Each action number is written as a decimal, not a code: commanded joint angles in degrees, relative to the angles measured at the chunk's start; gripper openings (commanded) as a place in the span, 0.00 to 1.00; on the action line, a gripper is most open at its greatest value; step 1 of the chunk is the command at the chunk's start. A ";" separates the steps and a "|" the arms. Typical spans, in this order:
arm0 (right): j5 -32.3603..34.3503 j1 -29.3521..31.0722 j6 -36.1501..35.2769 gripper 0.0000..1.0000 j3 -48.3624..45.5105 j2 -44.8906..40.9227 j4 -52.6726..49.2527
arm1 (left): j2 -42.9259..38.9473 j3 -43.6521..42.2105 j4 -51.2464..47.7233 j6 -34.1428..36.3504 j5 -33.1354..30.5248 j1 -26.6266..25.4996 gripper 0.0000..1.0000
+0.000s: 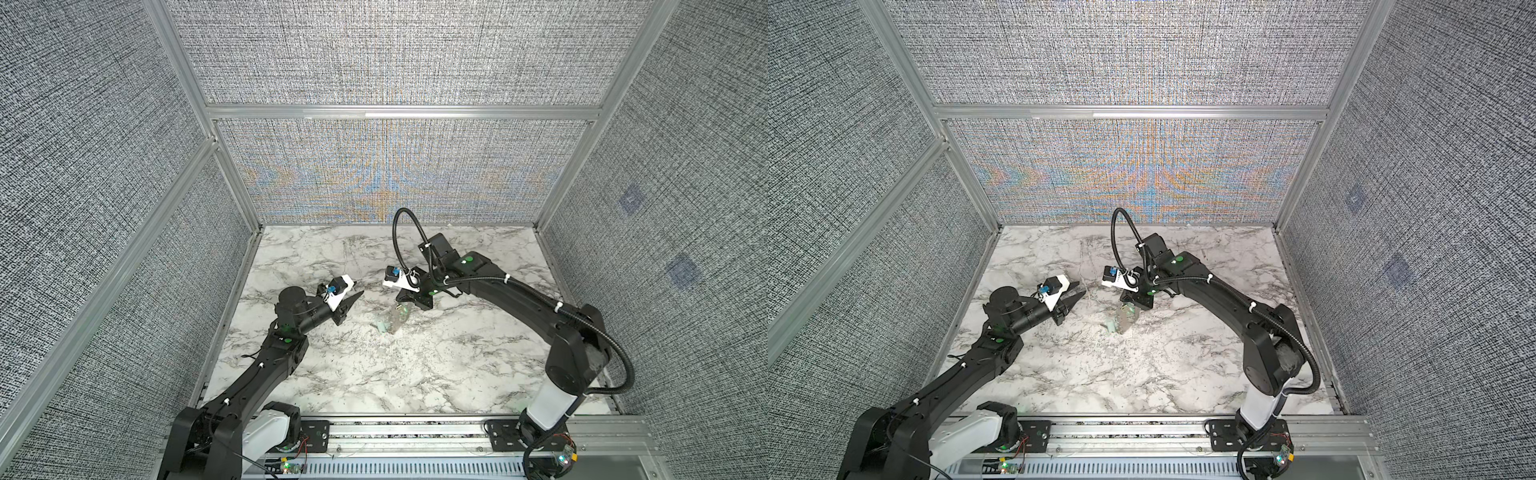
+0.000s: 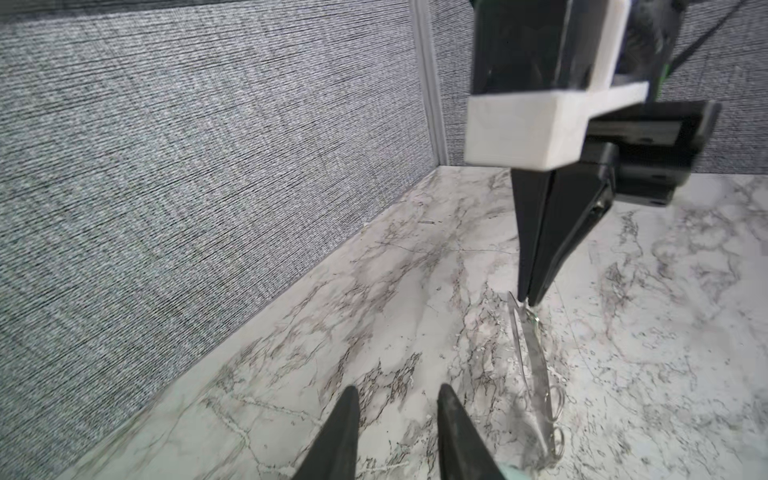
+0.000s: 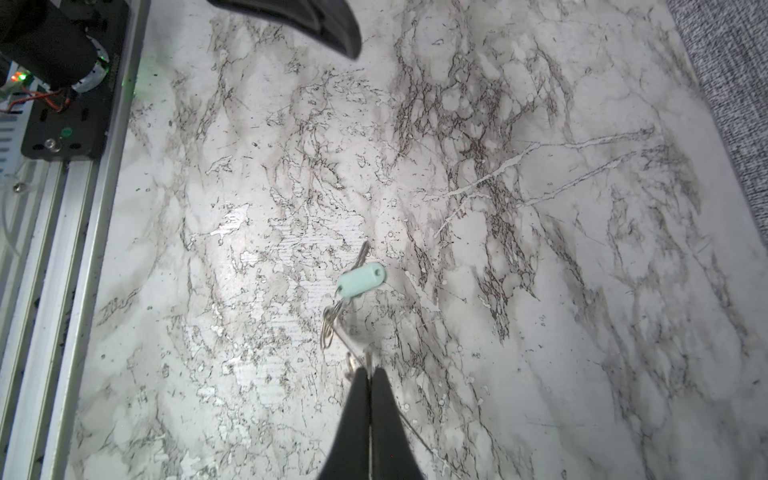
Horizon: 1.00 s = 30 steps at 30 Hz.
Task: Remove the keys from the keyring
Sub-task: 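Lift the plate with the right gripper while the left arm reaches in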
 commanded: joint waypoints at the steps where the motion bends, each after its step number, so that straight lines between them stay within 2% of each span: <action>1: -0.10 -0.39 -5.39 0.00 0.73 -1.72 -3.07 | 1.28 0.58 3.16 5.25 4.62 -1.73 0.32; 7: -0.66 -0.56 -8.99 0.00 1.95 -3.97 -6.48 | 4.94 -0.33 11.61 6.81 7.50 -6.28 0.28; 14: -1.88 -0.56 -9.85 0.00 3.31 -4.76 -8.67 | 10.57 1.04 16.72 7.77 7.15 -10.58 0.23; 24: -3.19 -0.60 -8.86 0.00 4.18 -4.54 -11.27 | 14.59 2.14 20.51 6.15 5.07 -14.82 0.21; 30: -4.37 -0.64 -8.04 0.00 3.11 -5.40 -10.13 | 14.90 2.65 18.77 5.24 3.20 -15.85 0.22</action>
